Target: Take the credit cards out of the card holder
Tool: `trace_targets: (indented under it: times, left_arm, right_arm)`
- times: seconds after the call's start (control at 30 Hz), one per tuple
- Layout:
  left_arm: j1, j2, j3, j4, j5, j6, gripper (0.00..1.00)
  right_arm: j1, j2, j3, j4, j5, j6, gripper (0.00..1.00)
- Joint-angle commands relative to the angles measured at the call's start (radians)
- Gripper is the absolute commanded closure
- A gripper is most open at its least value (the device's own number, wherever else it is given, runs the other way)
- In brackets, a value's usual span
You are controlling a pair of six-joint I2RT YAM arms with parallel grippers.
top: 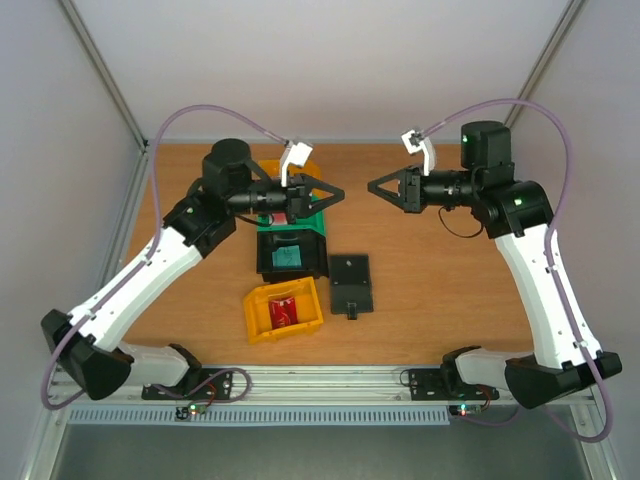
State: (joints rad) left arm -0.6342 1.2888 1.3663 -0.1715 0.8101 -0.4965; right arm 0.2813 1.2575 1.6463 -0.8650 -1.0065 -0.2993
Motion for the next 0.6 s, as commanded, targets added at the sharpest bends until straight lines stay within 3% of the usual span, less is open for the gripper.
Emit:
trace_targets:
  times: [0.0,0.13,0.3,0.4,0.57]
  left_arm:
    - [0.012,0.094,0.122,-0.154,-0.077,0.184,1.00]
    - [0.022,0.076,0.093,-0.079,-0.075,0.151,0.98]
    - [0.022,0.038,0.054,-0.224,-0.194,0.090,0.76]
    - [0.006,0.024,0.030,-0.377,-0.296,0.107,0.61]
    - [-0.106,0.051,0.003,-0.555,-0.342,0.074,0.39]
  right_arm:
    - [-0.007,0.057,0.009,-0.260,0.536,-0.017,0.94]
    - [-0.005,0.117,0.024,-0.450,0.724,0.050,0.85]
    - [0.008,0.149,-0.168,-0.524,0.819,0.257,0.67]
    - [0.092,0.152,-0.352,-0.453,0.847,0.380,0.59]
    - [0.107,0.172,-0.608,-0.157,0.606,0.495,0.43]
